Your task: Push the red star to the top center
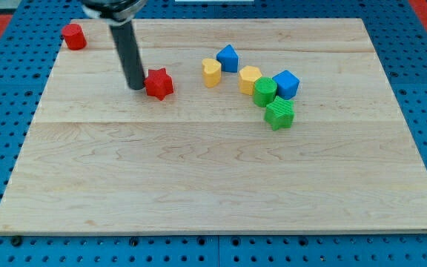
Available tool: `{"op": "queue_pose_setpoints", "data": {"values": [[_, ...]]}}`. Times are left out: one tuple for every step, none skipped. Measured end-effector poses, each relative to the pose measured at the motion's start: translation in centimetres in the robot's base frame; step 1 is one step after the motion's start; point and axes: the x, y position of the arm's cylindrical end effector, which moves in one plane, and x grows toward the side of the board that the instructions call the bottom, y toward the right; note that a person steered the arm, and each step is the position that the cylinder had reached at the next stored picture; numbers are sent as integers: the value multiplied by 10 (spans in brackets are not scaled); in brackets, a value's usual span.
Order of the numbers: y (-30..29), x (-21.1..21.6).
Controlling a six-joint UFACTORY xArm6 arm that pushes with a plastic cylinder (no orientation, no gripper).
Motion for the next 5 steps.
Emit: {"op": "queue_pose_setpoints", "data": {"values": [[22,-32],[-10,-16],[-15,34],[-4,55],[35,33]]}}
